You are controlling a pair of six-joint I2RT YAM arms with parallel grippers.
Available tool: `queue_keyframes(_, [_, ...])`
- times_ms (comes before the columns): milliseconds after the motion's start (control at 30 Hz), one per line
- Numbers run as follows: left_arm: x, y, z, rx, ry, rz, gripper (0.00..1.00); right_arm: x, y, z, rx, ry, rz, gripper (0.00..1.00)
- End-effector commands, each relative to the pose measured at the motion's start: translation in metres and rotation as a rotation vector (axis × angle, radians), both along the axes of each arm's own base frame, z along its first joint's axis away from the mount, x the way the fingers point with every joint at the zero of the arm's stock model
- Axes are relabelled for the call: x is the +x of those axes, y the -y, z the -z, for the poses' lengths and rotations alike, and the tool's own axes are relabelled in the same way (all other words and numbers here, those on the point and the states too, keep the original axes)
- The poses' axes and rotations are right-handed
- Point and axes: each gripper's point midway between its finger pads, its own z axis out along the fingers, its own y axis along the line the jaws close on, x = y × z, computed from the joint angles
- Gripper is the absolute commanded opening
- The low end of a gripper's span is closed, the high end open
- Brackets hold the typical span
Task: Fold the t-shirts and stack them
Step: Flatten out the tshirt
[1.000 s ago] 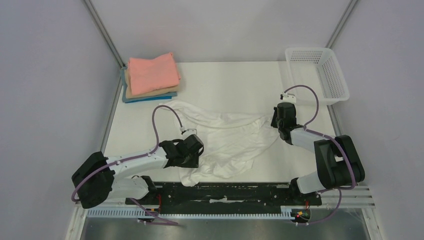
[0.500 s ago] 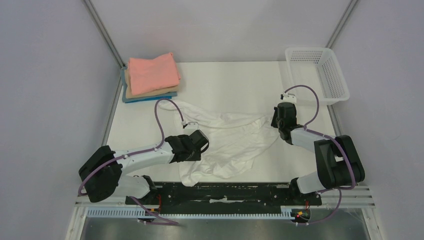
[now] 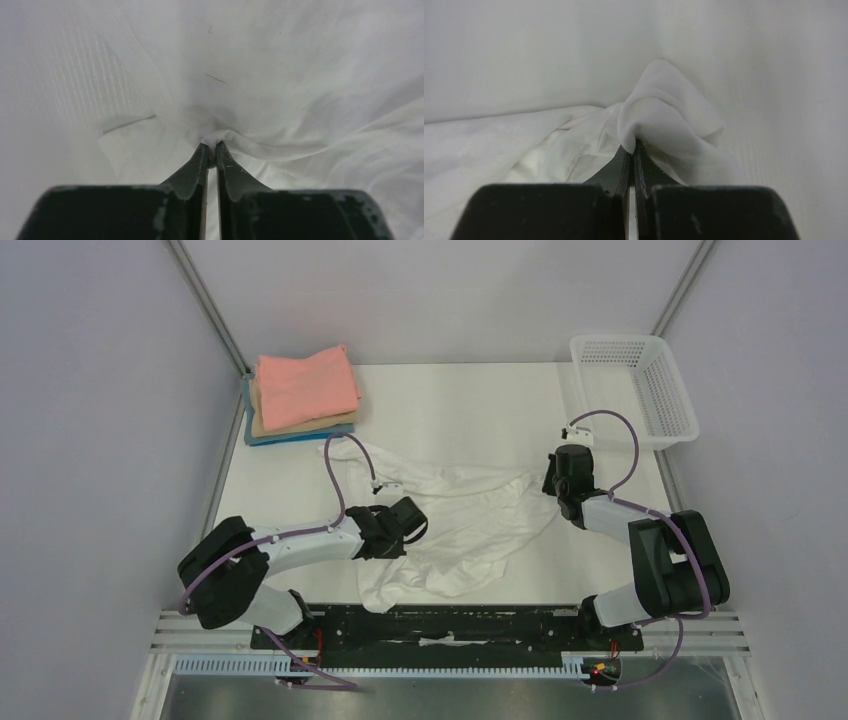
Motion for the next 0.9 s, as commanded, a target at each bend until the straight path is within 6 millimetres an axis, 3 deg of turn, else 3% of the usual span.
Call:
queue_keyframes(0, [0.014, 0.011, -0.015, -0.033, 0.059, -0.011, 0.07, 0.003, 0.001, 0.0, 0.006, 0.009, 0.012, 0.0])
queue_keyframes(33, [0.014, 0.011, -0.017, -0.033, 0.061, -0.01, 0.03, 0.004, 0.001, 0.0, 0.006, 0.008, 0.012, 0.0])
queue_keyframes(200, [0.016, 0.007, -0.033, -0.036, 0.097, -0.004, 0.02, 0.005, 0.004, -0.001, -0.006, 0.003, 0.021, 0.0])
queue_keyframes(433, [0.025, 0.0, -0.069, -0.057, 0.192, -0.013, 0.02, 0.005, 0.008, -0.012, -0.022, 0.016, 0.034, 0.0])
queue_keyframes(533, [0.036, -0.005, -0.095, -0.067, 0.277, -0.057, 0.02, 0.008, 0.007, -0.028, -0.014, 0.057, 0.036, 0.0])
queue_keyframes(600, [0.049, -0.01, -0.123, -0.072, 0.365, -0.101, 0.02, 0.012, 0.007, -0.048, -0.01, 0.101, 0.035, 0.0])
queue_keyframes(700, [0.067, -0.023, -0.179, -0.093, 0.524, -0.189, 0.02, 0.018, 0.008, -0.094, -0.008, 0.188, 0.033, 0.0])
queue_keyframes(867, [0.073, -0.051, -0.288, -0.182, 0.77, -0.26, 0.02, 0.013, 0.012, -0.196, -0.009, 0.387, 0.03, 0.0])
